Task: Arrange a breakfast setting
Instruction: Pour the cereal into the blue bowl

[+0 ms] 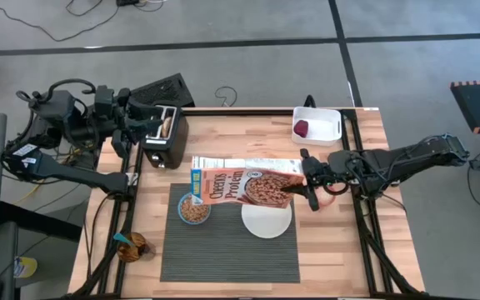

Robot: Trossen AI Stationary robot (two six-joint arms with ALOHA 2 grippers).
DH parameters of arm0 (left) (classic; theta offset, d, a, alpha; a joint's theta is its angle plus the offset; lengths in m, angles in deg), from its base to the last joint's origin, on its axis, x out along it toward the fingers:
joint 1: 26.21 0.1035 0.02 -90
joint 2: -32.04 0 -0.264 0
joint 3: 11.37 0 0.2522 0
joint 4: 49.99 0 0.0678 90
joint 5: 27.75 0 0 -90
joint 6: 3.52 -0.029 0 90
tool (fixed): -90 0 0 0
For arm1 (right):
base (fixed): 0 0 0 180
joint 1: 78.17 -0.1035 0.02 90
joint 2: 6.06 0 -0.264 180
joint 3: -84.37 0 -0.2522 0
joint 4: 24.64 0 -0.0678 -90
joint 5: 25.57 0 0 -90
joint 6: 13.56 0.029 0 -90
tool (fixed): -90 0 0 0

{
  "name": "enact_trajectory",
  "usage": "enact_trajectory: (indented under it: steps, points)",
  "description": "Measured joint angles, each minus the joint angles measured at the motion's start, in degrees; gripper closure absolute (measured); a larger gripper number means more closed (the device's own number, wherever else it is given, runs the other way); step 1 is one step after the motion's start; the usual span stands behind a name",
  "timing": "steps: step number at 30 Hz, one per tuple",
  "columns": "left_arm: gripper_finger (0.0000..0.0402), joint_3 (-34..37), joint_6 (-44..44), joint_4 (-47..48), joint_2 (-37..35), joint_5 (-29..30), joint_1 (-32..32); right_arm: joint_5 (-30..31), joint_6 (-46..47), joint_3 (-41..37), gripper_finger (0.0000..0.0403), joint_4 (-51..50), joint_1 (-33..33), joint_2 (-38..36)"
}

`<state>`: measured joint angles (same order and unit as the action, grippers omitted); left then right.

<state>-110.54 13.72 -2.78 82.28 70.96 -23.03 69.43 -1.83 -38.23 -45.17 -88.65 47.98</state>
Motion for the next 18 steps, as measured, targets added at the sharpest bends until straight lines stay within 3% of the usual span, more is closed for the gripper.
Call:
enact_trajectory:
  steps: [10,18]
  points:
    - [0.0212,0.0,-0.02,-0.34,0.02,0.0,0.0,0.0,-0.68,0.0,0.0221,3.74,0.0,-0.43]
    - [0.0212,0.0,-3.11,-10.97,-0.87,0.83,0.0,0.02,-0.6,0.0,0.0221,10.16,1.3,-3.31]
